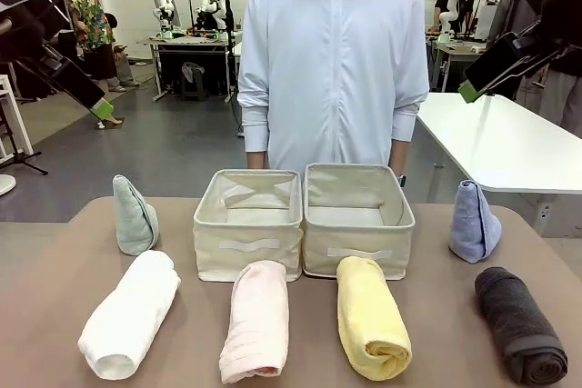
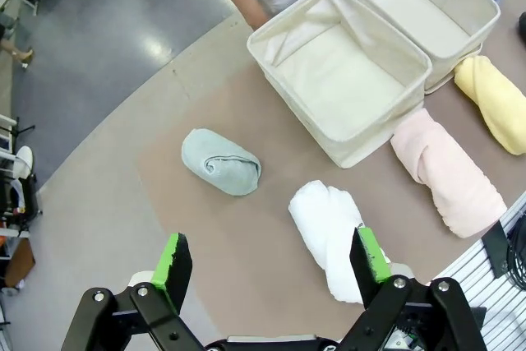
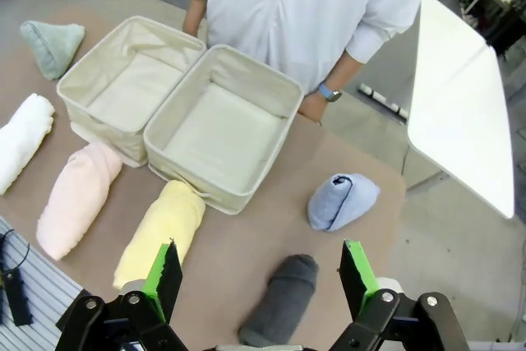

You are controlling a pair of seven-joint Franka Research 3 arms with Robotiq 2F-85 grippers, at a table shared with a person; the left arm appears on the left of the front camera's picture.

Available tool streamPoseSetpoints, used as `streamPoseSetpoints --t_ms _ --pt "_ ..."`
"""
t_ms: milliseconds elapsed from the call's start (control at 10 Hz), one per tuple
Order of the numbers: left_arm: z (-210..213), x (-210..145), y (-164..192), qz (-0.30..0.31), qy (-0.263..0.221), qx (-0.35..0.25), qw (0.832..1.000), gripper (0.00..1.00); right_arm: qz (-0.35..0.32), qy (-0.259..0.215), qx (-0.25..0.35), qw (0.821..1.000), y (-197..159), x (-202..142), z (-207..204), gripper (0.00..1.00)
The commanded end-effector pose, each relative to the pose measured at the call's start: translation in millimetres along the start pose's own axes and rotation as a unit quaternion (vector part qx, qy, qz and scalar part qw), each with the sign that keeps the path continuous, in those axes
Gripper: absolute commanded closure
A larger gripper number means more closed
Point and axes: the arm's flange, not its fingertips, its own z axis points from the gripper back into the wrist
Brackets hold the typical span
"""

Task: Sort the towels based on their folding style.
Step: Pick up one triangle-folded towel and place it in the left Fabric basket.

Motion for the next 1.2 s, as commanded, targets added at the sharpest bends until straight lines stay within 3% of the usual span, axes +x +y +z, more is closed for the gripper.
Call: streamPoseSetpoints --t_ms 0,100,200,300,400,500,800,1100 --pt "1.6 0.7 0.5 0.000 -0.001 0.000 1.000 0.00 0.064 0.051 0.162 0.983 -29.6 4.6 -6.2 0.00" --pt "-0.5 -10.3 40.5 -0.059 -0.032 -0.163 0.984 0.00 0.089 0.050 0.304 0.947 -69.5 3.5 -10.6 0.00" --pt "-6.1 -22.7 70.2 -0.115 -0.047 -0.261 0.957 0.00 0.084 0.028 0.390 0.917 -109.1 2.0 -20.5 0.00" --pt "-9.7 -36.9 97.7 -0.146 -0.074 -0.337 0.927 0.00 0.066 0.009 0.443 0.894 -142.7 -2.3 -34.7 0.00" --pt "-12.1 -51.0 124.6 -0.146 -0.111 -0.392 0.902 0.00 0.035 -0.008 0.465 0.885 -170.2 -8.0 -50.0 0.00" --pt "-12.0 -63.7 146.9 -0.135 -0.138 -0.420 0.887 0.00 0.008 -0.025 0.481 0.877 -191.5 -15.7 -60.9 0.00" --pt "-4.6 -109.6 196.5 -0.059 -0.184 -0.405 0.894 0.00 -0.067 -0.078 0.492 0.865 -251.1 -60.8 -78.6 0.00" --pt "2.6 -138.0 211.5 -0.029 -0.193 -0.392 0.899 0.00 -0.015 -0.086 0.458 0.885 -272.4 -96.5 -79.8 0.00"
